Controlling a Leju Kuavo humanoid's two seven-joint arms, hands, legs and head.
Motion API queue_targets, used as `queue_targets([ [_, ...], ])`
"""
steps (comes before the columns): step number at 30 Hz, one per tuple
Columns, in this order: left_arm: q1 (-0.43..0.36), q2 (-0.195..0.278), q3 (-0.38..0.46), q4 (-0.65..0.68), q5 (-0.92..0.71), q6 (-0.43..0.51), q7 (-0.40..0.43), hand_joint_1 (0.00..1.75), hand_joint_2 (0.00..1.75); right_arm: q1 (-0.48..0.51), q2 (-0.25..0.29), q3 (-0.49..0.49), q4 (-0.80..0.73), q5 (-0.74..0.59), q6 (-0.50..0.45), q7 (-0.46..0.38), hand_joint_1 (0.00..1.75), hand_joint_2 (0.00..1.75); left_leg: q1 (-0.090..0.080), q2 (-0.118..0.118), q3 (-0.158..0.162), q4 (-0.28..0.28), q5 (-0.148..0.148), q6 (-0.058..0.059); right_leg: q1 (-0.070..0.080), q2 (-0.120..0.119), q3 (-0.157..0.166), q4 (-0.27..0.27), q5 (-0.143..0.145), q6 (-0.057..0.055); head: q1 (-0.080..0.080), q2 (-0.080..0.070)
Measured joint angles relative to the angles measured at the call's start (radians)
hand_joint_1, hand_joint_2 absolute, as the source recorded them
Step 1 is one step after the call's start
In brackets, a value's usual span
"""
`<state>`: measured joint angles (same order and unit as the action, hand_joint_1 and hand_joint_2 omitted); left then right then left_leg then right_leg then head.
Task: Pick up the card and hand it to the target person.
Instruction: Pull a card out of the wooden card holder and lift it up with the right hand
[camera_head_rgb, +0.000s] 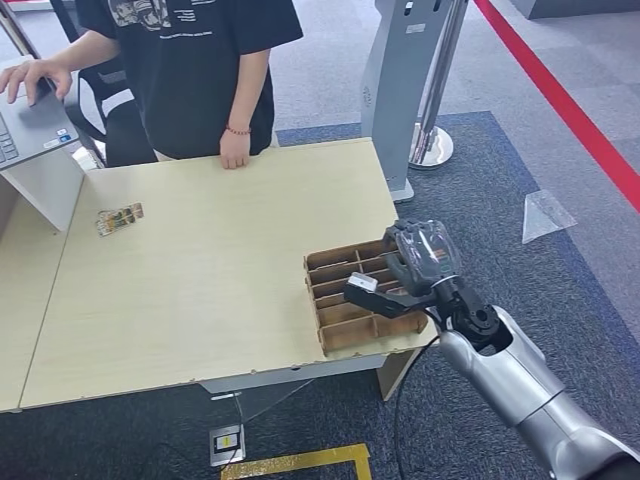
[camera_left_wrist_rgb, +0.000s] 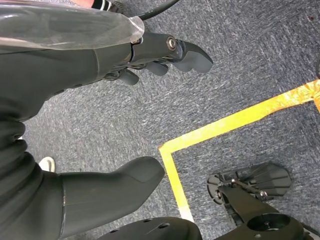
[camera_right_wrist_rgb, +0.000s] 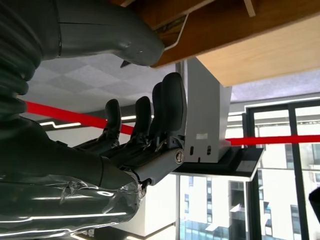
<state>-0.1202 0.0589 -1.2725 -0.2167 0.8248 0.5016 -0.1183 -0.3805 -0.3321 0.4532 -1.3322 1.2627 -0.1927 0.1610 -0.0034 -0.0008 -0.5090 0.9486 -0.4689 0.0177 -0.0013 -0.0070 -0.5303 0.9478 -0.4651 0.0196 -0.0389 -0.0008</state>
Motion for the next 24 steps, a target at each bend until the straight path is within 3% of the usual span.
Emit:
queue_targets([
  [13, 0.0, 0.0, 0.0, 0.0, 0.0, 0.001, -0.005, 0.0, 1.75, 0.005, 0.002, 0.002, 0.028, 0.0, 0.007, 0.006, 0.96, 1.75, 0.0, 0.0, 0.0, 0.0, 0.0, 0.0, 0.0, 0.0, 0.0, 0.0, 0.0, 0.0, 0.0, 0.0],
  [24, 0.0, 0.001, 0.0, 0.0, 0.0, 0.001, -0.01, 0.0, 1.75, 0.016, 0.002, 0.002, 0.028, 0.021, 0.017, 0.014, 1.02, 1.75, 0.0, 0.0, 0.001, 0.0, 0.0, 0.0, 0.0, 0.0, 0.0, 0.0, 0.0, 0.0, 0.0, 0.0],
])
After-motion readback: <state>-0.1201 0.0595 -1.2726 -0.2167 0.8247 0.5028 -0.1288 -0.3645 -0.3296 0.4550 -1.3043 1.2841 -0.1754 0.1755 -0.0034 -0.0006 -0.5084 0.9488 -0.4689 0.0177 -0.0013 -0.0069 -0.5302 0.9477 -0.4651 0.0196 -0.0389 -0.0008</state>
